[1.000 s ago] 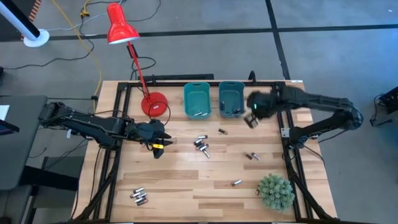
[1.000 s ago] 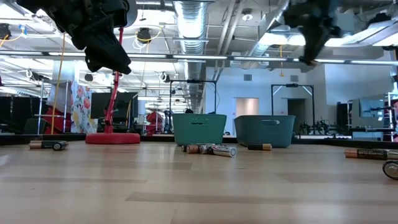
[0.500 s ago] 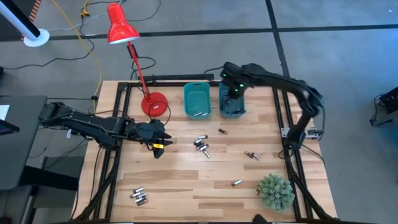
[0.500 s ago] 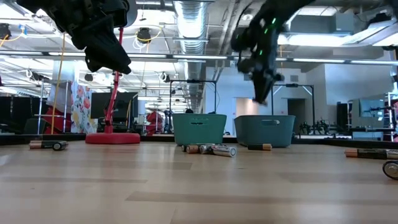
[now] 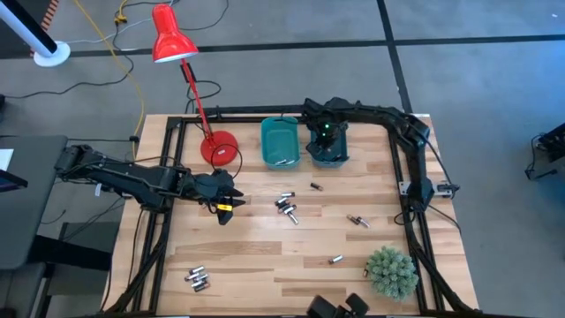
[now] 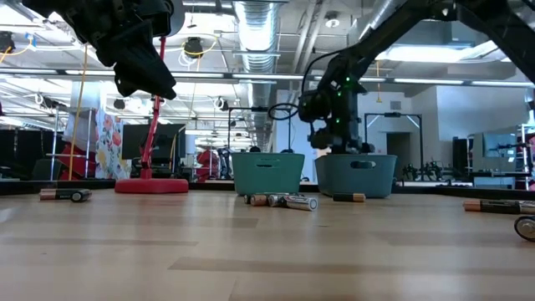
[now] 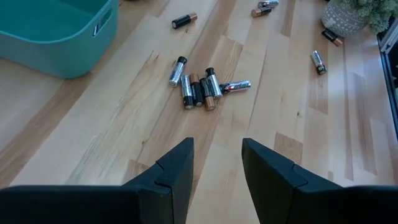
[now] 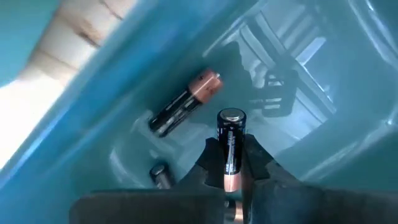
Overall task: Sort batteries
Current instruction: Put the black battery into the blue bin
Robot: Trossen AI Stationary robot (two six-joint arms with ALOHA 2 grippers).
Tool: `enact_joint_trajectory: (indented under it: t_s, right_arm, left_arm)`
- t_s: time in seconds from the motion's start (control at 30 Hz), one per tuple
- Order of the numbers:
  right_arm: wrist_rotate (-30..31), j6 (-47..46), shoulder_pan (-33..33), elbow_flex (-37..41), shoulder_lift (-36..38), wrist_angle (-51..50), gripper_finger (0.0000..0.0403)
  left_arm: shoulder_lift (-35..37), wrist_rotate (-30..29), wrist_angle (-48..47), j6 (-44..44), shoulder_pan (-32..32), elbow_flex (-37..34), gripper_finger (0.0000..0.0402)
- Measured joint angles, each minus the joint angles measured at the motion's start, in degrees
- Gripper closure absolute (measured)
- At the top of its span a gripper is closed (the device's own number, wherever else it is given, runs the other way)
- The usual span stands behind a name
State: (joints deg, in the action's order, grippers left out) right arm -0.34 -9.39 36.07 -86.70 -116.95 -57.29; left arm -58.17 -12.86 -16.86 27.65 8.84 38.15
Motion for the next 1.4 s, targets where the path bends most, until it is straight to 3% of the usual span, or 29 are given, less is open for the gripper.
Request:
enact_joint_trajectory:
  t_s: [0.17, 0.77, 1.17, 1.4]
  right_arm:
    - [0.02, 0.01, 0.05, 0.02, -0.57, 1.11, 0.0379]
    - [0.03, -0.82, 0.19, 0.02, 0.13, 1.45, 0.0239]
    - [0.07, -1.4, 0.42, 0.02, 13.33, -2.49, 0.0247]
    - [0.16, -4.3, -3.14, 1.37, 22.9, -5.98, 0.0263]
  left_arm:
    - [0.0, 0.0, -0.02, 0.01, 0.0, 0.02, 0.0272]
    - [0.0, -0.01, -0.07, 0.01, 0.0, 0.02, 0.0272]
    - [0.0, -0.72, -0.15, -0.4, 0.0, 0.02, 0.0272]
    - [0.0, -1.4, -0.33, -0.42, 0.0, 0.02, 0.0271]
